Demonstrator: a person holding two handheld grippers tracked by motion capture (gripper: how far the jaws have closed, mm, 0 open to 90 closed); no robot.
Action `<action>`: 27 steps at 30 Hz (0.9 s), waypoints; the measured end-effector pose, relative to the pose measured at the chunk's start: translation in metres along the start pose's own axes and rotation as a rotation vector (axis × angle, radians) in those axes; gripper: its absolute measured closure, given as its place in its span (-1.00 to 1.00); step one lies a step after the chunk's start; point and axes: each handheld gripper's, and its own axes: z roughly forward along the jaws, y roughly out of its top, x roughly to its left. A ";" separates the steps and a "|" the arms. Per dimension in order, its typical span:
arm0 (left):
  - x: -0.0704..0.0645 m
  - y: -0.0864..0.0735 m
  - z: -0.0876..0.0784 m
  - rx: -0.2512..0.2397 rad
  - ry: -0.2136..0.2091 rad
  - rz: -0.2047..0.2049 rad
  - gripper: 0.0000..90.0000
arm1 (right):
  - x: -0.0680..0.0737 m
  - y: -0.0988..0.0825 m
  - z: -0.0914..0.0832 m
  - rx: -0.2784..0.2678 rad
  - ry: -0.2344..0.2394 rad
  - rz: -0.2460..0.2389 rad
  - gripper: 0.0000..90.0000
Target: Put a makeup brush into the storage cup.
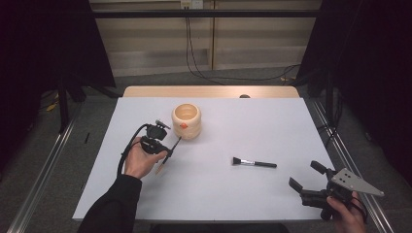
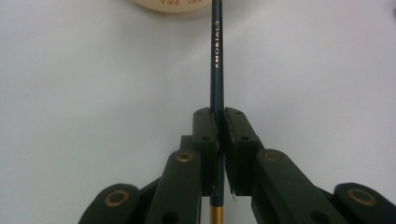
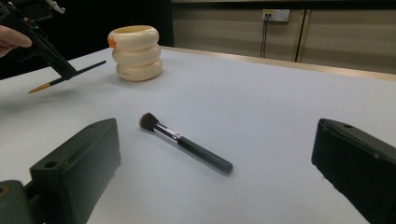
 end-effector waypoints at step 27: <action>-0.009 -0.023 -0.033 -0.405 -0.077 0.074 0.87 | 0.001 0.000 0.000 0.001 0.003 -0.002 -0.99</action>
